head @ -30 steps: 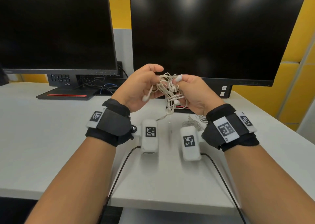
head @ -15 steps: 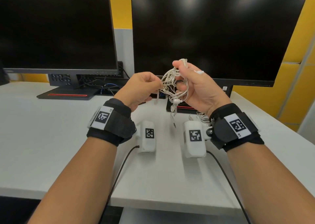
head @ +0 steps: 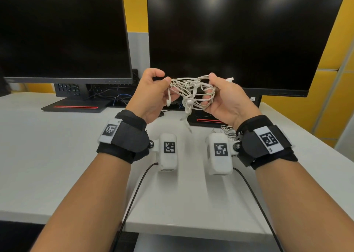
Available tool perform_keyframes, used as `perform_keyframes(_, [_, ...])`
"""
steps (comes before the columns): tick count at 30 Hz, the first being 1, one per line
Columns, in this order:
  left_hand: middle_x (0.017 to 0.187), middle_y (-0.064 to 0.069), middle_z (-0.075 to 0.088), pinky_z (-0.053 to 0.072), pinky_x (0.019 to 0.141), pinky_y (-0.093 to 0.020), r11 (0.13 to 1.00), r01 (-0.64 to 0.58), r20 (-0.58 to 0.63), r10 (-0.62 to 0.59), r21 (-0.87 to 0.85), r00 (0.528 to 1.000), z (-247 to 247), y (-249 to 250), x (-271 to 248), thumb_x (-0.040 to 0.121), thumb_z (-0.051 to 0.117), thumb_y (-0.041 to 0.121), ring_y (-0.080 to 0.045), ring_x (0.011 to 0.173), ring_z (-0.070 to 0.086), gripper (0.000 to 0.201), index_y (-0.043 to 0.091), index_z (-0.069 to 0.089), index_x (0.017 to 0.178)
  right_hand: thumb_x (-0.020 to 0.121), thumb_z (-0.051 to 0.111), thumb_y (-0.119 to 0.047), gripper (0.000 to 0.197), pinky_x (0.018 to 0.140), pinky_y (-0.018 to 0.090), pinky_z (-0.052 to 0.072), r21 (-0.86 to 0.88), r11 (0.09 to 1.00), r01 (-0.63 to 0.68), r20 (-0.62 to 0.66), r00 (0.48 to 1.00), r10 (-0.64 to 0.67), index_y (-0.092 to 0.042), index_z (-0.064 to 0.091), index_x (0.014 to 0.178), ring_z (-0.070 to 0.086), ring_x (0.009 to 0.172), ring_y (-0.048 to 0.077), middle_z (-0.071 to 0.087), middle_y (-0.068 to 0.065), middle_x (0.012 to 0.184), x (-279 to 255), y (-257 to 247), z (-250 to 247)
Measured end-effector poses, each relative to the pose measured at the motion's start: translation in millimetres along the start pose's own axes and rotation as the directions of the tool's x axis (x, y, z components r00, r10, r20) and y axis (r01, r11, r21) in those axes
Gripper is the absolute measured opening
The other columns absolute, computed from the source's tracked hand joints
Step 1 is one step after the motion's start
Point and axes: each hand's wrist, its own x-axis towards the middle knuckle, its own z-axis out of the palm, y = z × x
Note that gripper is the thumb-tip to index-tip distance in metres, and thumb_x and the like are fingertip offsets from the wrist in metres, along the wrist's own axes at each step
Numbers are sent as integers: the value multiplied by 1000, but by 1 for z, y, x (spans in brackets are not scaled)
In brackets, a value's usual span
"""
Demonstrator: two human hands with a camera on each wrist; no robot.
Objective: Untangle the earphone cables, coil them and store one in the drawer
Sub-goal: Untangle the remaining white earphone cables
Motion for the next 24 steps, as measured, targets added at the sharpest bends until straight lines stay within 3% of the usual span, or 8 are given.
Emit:
perform_keyframes(3, [89,-6,52,41,50,-19,993,116,155,-117,11,981,1,1,-3,101,45,11,-8,60,48,22,18,44,122,106,40,-25,24,60,27,50,-53,995,85,-5,996,-85,-15,49,86,54,58,10,57,0,64,-4,0,2])
perform_keyframes(7, [76,2,53,33,46,-16,956,111,279,-188,272,942,-2,0,-4,90,64,15,-5,53,37,24,9,55,112,106,39,-30,21,62,28,53,-33,992,124,-43,991,-125,-16,51,95,63,69,13,67,4,79,-5,-3,-1])
perform_keyframes(11, [77,-2,55,36,50,-17,898,77,324,-235,434,917,-4,-4,-5,90,63,11,-8,59,40,27,-5,62,112,105,40,-32,21,75,40,60,-46,994,103,42,994,-101,-19,57,105,71,89,21,72,6,102,-6,-2,-1])
perform_keyframes(13, [75,2,60,42,56,-20,915,43,303,-177,402,936,-4,-5,-4,93,61,12,-8,62,47,12,4,66,101,103,46,-29,19,86,46,58,-85,991,104,114,989,-94,-21,58,115,69,100,24,70,9,117,-7,-1,-2])
perform_keyframes(15, [76,2,62,45,56,-20,948,42,257,-128,315,958,-3,-4,-3,96,56,13,-6,62,52,8,12,63,95,100,53,-21,25,89,46,56,-139,985,100,206,976,-70,-22,56,125,67,103,23,66,10,124,-7,1,-2])
perform_keyframes(18, [76,1,62,47,59,-20,969,28,187,-75,245,980,1,-4,-2,101,48,17,-5,61,56,12,14,59,100,95,59,-6,37,79,35,57,-265,958,109,258,965,-38,-15,53,130,67,91,19,69,9,108,-5,6,-1])
perform_keyframes(24, [83,-4,70,57,70,-28,999,8,117,-13,41,993,5,-2,-2,103,41,16,-14,77,68,10,12,51,105,88,60,8,31,61,23,46,-449,891,75,285,956,63,-8,61,114,58,68,12,66,5,84,-5,10,-1])
